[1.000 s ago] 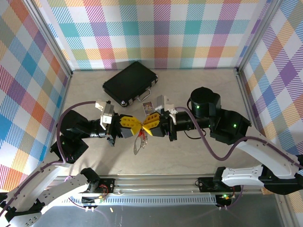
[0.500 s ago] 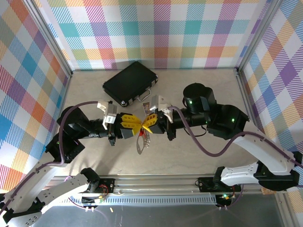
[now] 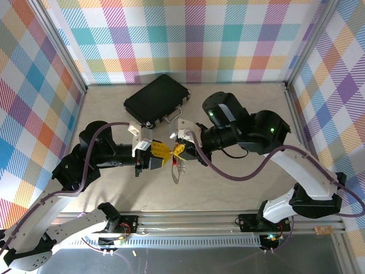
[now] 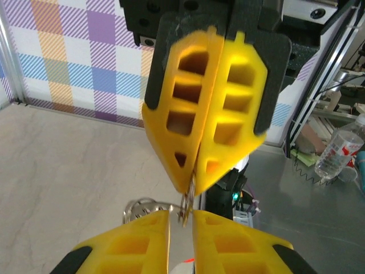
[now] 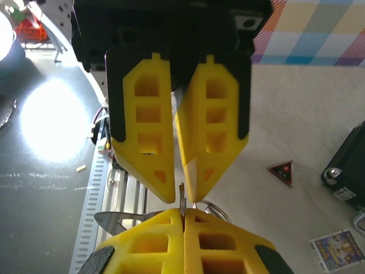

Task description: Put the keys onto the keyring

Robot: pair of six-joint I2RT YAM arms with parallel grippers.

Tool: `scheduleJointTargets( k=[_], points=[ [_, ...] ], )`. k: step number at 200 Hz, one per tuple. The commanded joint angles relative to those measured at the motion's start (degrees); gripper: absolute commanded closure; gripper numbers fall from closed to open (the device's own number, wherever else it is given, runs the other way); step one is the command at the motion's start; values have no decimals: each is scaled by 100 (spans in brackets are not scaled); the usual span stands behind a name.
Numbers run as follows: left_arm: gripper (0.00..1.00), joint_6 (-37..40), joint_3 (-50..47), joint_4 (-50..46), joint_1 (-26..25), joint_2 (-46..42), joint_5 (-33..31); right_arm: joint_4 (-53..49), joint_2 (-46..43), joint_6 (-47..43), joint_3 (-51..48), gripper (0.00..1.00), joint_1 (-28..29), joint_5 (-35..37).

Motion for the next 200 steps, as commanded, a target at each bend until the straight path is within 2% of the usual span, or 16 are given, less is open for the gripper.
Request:
scheduleJointTargets(
  k=[1, 26, 52, 78, 86, 122, 148, 161, 175, 200],
  points=[
    [81, 78, 156, -52, -22, 5, 114, -246, 65, -205, 224, 100, 65, -108],
    [83, 69, 112, -23, -21, 5, 132, -267, 108, -206, 233, 100, 80, -126],
    [93, 83, 78, -18, -26, 17, 149, -313, 183, -214, 322, 100, 90, -170],
    [96, 78, 82, 28, -28, 16, 165, -298, 222, -211, 409, 100, 87, -240],
    [100, 79, 86, 55, -27, 6, 180, -286, 227, -196, 432, 100, 89, -254],
    [100, -202, -51, 636, -27, -88, 341, 179, 18, 78, 127, 100, 87, -278],
    [100, -591, -260, 1478, -33, -259, 380, 1137, -517, 531, -622, 70, 91, -247],
    [100, -842, -398, 2000, -33, -334, 432, 1649, -770, 771, -976, 61, 91, -283],
    [100, -1123, -551, 2567, -28, -392, 495, 2010, -947, 969, -1205, 58, 87, -310],
    [100, -1558, -753, 3369, -27, -433, 588, 2548, -1180, 1215, -1533, 60, 93, -293]
  ],
)
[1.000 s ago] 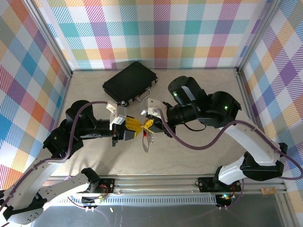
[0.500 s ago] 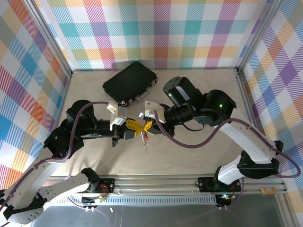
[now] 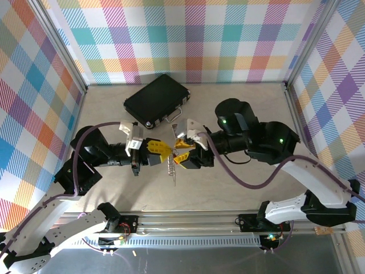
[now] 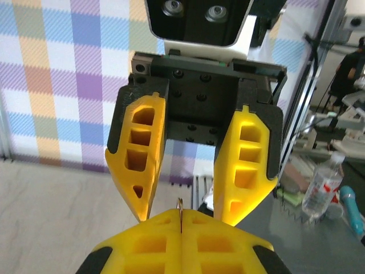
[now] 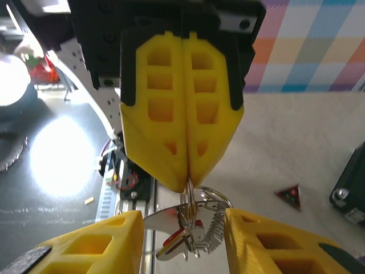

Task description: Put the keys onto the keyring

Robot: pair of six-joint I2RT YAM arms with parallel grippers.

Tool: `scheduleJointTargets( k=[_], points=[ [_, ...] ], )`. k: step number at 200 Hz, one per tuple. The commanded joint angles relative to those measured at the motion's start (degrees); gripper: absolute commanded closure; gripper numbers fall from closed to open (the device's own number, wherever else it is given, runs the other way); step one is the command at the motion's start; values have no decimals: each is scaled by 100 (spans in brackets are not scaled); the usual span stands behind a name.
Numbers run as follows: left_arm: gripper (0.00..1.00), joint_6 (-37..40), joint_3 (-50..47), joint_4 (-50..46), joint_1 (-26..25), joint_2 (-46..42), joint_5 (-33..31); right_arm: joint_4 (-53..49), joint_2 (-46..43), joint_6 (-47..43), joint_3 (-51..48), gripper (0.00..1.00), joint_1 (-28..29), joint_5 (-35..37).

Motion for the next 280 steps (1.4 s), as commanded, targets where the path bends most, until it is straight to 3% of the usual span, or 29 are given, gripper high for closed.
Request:
scheduleJointTargets(
  k=[1, 84, 129, 162, 198, 215, 238, 280],
  points=[
    [100, -622, -161, 1434, -27, -105, 232, 1043, -242, 457, -258, 60, 46, -138],
    [100, -1144, -415, 2335, -27, -167, 272, 1603, -316, 638, -495, 71, 39, -136],
    [100, -1395, -647, 2754, -28, -158, 202, 1673, -418, 649, -614, 81, 39, -22],
    [100, -1380, -722, 2689, -28, -201, 142, 1691, -520, 557, -698, 96, 40, 137],
    [100, -554, -287, 1178, -28, -215, -112, 1121, -361, 181, -373, 100, 40, 275],
    [90, 126, 140, -10, -32, -107, -245, 692, -173, -51, -36, 100, 39, 238],
    [85, 812, 689, -1394, -27, 105, -380, 138, 108, -316, 439, 100, 39, 198],
    [81, 1540, 1191, -2550, -28, 302, -799, -498, 548, -495, 1026, 100, 43, 273]
  ],
)
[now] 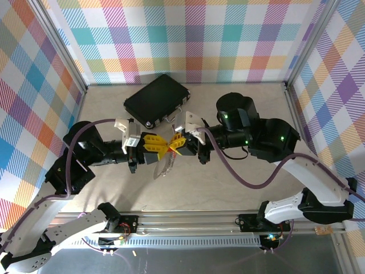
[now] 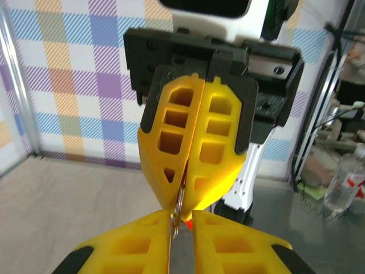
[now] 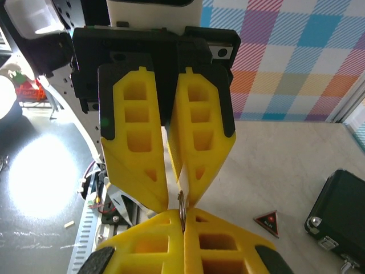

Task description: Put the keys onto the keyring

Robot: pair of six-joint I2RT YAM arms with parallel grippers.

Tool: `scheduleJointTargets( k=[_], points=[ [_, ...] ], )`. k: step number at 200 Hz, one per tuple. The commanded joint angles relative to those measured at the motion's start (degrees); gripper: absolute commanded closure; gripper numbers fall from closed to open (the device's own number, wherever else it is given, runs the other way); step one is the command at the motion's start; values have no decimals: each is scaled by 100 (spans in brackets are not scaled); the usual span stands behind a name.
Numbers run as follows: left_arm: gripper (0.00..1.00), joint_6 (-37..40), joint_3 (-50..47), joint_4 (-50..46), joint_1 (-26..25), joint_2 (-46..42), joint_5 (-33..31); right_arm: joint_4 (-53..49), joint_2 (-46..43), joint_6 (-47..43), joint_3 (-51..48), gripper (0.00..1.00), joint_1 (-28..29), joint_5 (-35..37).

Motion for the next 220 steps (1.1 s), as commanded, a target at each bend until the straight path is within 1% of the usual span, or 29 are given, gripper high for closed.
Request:
scheduleJointTargets(
  k=[1, 22, 47, 74, 99, 135, 142, 160, 167, 192, 213, 217, 220],
  points=[
    [81, 751, 281, -1171, -23, 82, -339, -521, 196, -244, 394, 100, 26, 71],
    [81, 1032, 306, -1492, -27, 155, -557, -810, 452, -243, 667, 100, 27, 117],
    [81, 1015, 219, -1350, -34, 139, -571, -907, 597, -217, 730, 100, 19, 104],
    [81, 1053, 165, -1294, -28, 101, -764, -931, 673, -269, 744, 100, 20, 147],
    [81, 1051, 128, -1257, -24, 61, -800, -1155, 842, -357, 948, 100, 19, 182],
    [82, 1062, 118, -1248, -29, 80, -804, -1249, 897, -384, 930, 100, 19, 98],
    [84, 1071, 125, -1235, -28, 100, -789, -1249, 897, -373, 923, 100, 20, 70],
    [97, 1087, 138, -1217, -32, 131, -749, -1302, 930, -397, 920, 100, 21, 83],
    [100, 1084, 137, -1207, -32, 140, -727, -1336, 948, -410, 931, 100, 19, 94],
    [100, 996, 105, -1084, -29, 91, -619, -1389, 959, -402, 967, 100, 29, 7],
    [100, 780, 41, -856, -33, -29, -440, -1274, 853, -328, 877, 100, 28, -20],
    [100, 741, 38, -818, -29, -59, -409, -1210, 810, -301, 818, 97, 32, -23],
    [100, 707, 28, -789, -24, -75, -383, -1176, 768, -283, 768, 93, 28, -21]
  ],
)
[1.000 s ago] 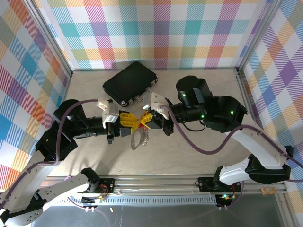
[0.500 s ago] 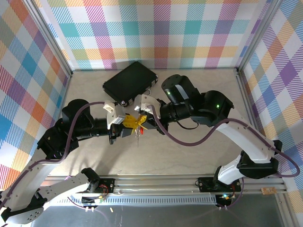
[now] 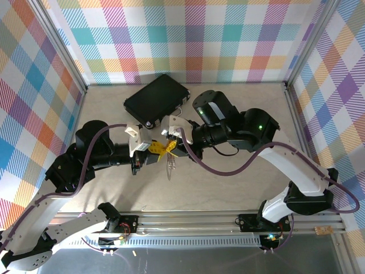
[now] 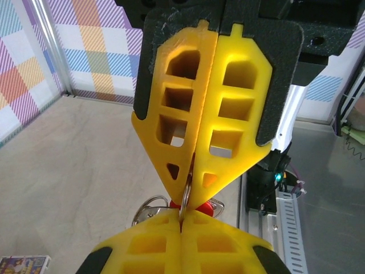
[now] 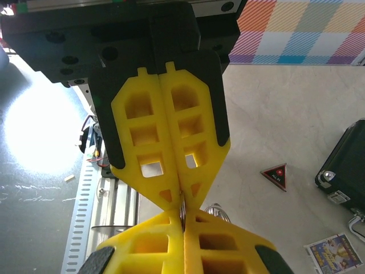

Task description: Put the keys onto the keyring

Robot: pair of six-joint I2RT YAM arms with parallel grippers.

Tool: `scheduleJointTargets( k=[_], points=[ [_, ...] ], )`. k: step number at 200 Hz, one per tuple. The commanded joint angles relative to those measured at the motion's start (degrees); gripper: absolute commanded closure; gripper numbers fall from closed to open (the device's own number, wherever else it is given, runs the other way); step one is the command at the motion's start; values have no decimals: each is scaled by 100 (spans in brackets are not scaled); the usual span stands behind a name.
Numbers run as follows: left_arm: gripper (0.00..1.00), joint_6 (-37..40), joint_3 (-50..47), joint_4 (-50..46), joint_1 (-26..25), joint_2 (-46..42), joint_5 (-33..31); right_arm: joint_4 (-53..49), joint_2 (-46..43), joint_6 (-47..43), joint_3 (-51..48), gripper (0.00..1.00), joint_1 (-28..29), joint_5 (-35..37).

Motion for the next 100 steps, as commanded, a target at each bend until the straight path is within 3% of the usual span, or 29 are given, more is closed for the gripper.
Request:
scheduleJointTargets(
  k=[1, 30, 81, 100],
  points=[
    [100, -260, -46, 537, -26, -175, 310, 102, -145, 71, -74, 92, 32, -178],
    [100, -563, -154, 957, -33, -359, 599, 948, -663, 334, -821, 76, 35, -308],
    [100, -1305, -592, 2405, -22, -565, 959, 1990, -1239, 641, -1559, 73, 33, -407],
    [100, -1533, -724, 2810, -28, -599, 1047, 2127, -1378, 748, -1623, 64, 40, -536]
  ],
)
